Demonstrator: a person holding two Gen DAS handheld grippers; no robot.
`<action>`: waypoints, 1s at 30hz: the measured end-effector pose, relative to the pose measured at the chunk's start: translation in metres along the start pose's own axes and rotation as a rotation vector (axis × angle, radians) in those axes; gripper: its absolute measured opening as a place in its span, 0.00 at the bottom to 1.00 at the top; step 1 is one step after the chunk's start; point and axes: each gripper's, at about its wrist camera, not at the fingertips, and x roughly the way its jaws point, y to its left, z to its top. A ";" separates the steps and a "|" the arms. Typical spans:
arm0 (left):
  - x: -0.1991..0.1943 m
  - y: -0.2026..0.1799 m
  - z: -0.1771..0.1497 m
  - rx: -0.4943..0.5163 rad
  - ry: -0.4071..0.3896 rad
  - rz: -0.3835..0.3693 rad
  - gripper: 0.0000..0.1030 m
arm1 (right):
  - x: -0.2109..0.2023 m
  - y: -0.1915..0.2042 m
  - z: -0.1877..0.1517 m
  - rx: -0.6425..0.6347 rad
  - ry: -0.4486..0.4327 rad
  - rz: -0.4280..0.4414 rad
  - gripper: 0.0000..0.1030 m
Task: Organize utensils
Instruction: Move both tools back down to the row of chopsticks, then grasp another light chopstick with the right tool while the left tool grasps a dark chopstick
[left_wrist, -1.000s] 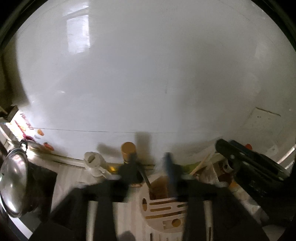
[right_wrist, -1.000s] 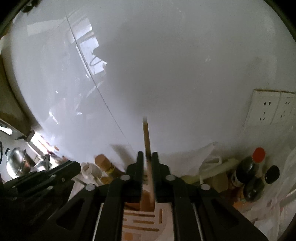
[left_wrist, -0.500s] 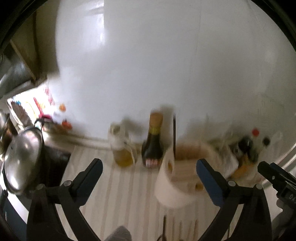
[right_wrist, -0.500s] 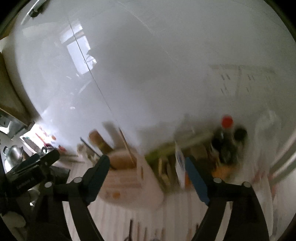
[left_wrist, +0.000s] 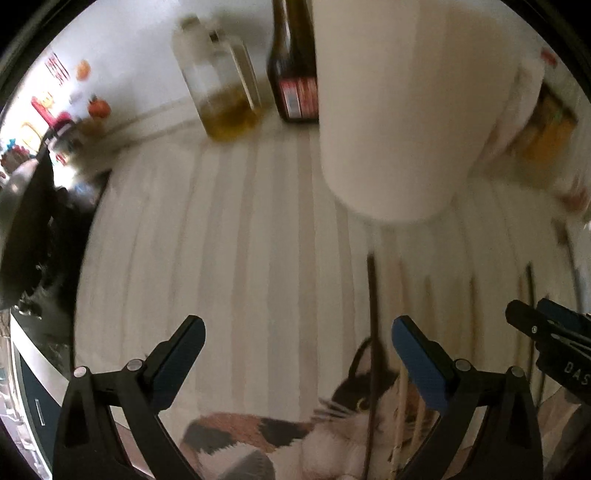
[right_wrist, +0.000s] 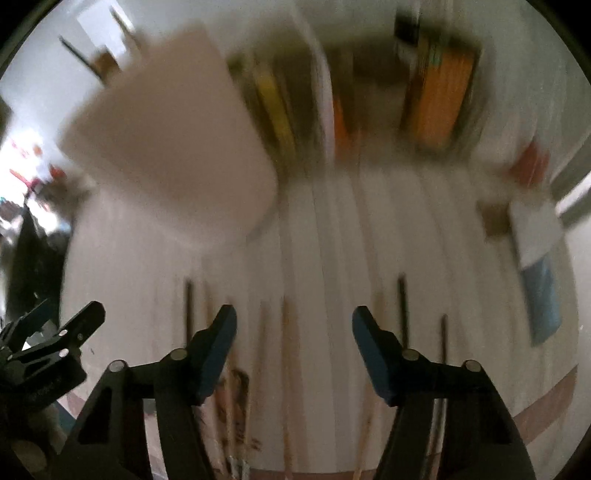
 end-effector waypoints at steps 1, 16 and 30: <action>0.008 -0.003 -0.006 0.005 0.022 0.003 1.00 | 0.009 -0.001 -0.005 -0.002 0.026 -0.004 0.59; 0.046 -0.014 -0.032 0.033 0.116 -0.005 1.00 | 0.057 0.011 -0.047 -0.114 0.149 -0.132 0.42; 0.053 -0.037 -0.034 0.059 0.112 -0.123 0.41 | 0.048 -0.020 -0.065 -0.066 0.143 -0.159 0.07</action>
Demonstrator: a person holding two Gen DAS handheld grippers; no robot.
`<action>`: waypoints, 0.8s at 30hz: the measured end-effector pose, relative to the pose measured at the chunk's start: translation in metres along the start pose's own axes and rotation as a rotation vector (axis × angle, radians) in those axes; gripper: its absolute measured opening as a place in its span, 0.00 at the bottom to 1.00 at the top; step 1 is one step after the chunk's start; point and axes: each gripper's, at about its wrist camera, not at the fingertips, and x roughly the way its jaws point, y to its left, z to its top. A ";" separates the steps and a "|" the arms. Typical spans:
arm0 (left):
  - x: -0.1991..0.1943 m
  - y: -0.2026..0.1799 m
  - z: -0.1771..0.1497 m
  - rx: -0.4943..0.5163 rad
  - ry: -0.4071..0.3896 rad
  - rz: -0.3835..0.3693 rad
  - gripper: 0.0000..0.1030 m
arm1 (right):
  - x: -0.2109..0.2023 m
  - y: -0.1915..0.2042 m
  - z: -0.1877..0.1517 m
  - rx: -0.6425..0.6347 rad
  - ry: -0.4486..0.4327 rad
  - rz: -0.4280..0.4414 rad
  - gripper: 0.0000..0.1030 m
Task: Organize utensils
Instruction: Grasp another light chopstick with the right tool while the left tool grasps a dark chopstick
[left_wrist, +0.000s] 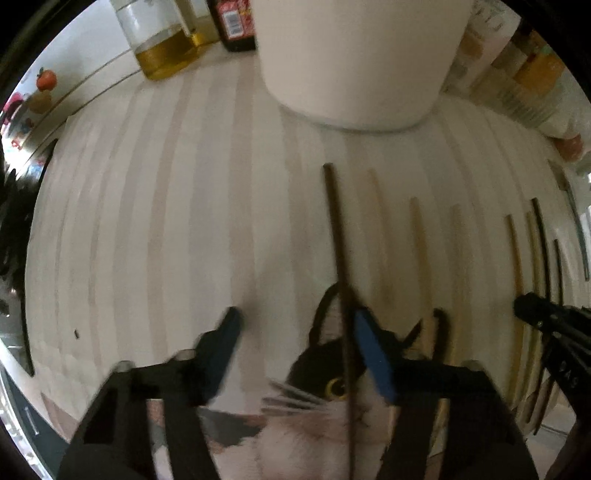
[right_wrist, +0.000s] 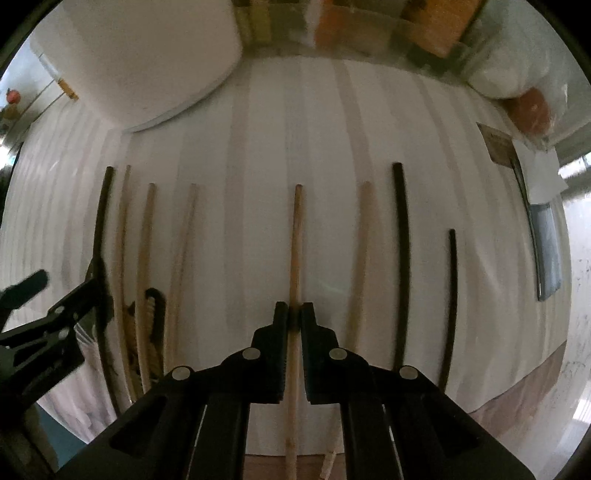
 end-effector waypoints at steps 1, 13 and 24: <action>-0.001 -0.003 0.001 0.007 -0.005 -0.006 0.33 | 0.000 -0.003 0.000 0.000 0.001 0.001 0.07; -0.007 0.011 -0.023 0.037 0.038 0.044 0.05 | 0.004 -0.023 0.003 0.018 0.083 0.093 0.07; 0.001 0.028 0.004 0.045 0.052 0.033 0.05 | 0.006 -0.005 0.028 -0.056 0.149 0.033 0.07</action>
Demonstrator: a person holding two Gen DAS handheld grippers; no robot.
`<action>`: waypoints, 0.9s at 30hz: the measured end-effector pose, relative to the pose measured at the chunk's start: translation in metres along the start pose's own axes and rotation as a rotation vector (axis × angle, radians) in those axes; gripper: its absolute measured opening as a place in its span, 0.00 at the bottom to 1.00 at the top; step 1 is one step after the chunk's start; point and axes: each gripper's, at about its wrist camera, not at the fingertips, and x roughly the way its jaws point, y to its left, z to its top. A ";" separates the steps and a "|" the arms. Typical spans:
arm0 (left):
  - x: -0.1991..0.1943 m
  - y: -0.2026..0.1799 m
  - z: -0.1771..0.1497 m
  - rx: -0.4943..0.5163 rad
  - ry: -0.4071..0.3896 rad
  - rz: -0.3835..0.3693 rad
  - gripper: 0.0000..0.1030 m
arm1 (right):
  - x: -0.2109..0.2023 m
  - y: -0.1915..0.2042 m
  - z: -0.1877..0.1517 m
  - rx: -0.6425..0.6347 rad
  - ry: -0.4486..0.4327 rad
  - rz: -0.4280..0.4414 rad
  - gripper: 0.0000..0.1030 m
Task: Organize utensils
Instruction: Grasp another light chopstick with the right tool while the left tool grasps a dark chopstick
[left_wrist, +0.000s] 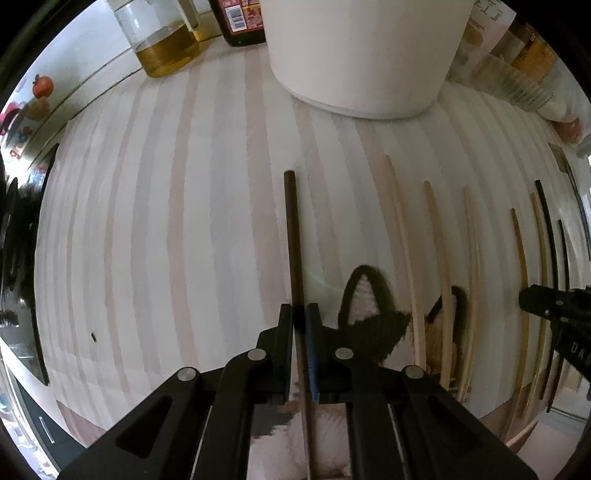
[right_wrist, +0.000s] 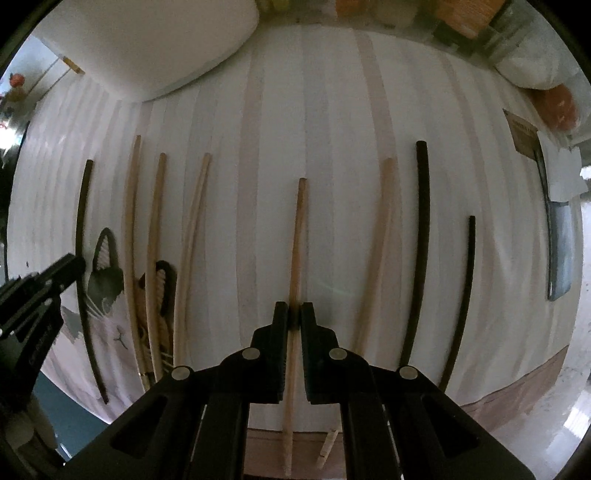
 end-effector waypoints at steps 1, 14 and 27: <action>0.000 0.002 0.000 0.003 -0.001 0.000 0.05 | 0.000 0.004 0.003 -0.002 0.000 -0.004 0.07; -0.030 -0.008 0.003 -0.018 -0.071 -0.015 0.04 | -0.015 0.033 -0.007 0.035 -0.123 0.021 0.06; -0.116 0.004 0.010 -0.070 -0.247 -0.091 0.03 | -0.090 0.031 -0.023 0.053 -0.328 0.179 0.06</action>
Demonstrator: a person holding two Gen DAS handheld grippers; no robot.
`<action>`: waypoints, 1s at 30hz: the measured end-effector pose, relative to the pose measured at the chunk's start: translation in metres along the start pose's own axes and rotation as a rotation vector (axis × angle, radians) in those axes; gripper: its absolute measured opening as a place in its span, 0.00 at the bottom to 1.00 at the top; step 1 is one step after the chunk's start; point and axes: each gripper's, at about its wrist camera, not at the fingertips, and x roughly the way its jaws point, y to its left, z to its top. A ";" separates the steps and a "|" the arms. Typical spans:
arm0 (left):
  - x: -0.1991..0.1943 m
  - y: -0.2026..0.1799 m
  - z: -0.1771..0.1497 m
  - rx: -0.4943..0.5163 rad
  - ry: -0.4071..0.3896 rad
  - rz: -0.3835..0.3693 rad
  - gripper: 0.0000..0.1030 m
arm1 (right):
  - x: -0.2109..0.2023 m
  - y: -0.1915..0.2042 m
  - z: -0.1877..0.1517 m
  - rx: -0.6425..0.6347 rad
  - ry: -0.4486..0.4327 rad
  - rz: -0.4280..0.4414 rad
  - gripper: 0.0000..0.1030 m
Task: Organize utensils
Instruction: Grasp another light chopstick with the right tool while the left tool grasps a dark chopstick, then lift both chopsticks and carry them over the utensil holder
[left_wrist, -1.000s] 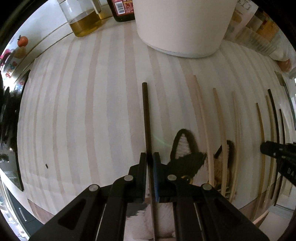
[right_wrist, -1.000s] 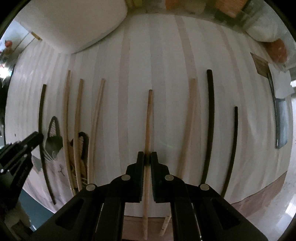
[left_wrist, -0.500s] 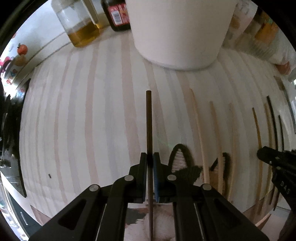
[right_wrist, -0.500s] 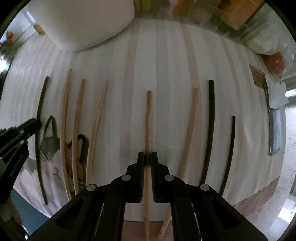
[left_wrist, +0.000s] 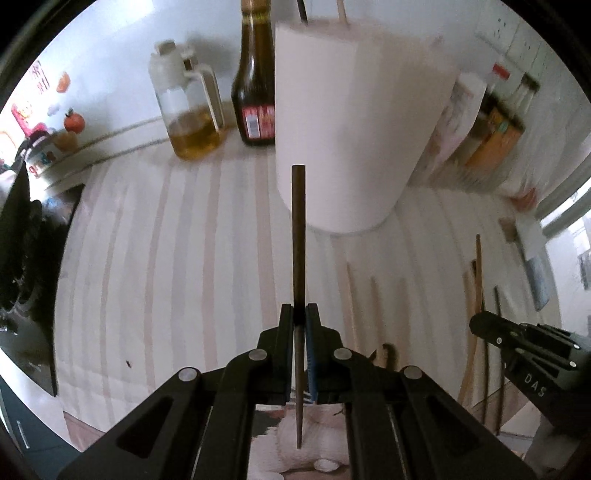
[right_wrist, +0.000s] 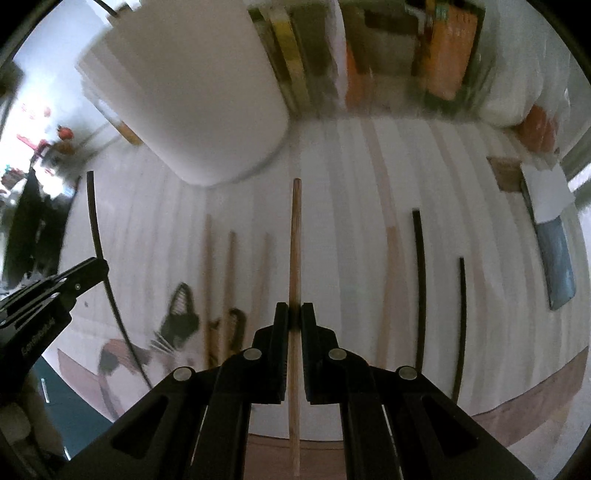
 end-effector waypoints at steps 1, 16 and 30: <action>-0.007 0.000 0.003 -0.002 -0.016 -0.007 0.03 | -0.007 0.000 0.002 0.000 -0.020 0.007 0.06; -0.125 -0.002 0.074 -0.028 -0.320 -0.068 0.03 | -0.122 0.023 0.075 -0.033 -0.342 0.153 0.06; -0.189 -0.016 0.196 -0.017 -0.508 -0.081 0.03 | -0.209 0.063 0.210 -0.075 -0.632 0.186 0.06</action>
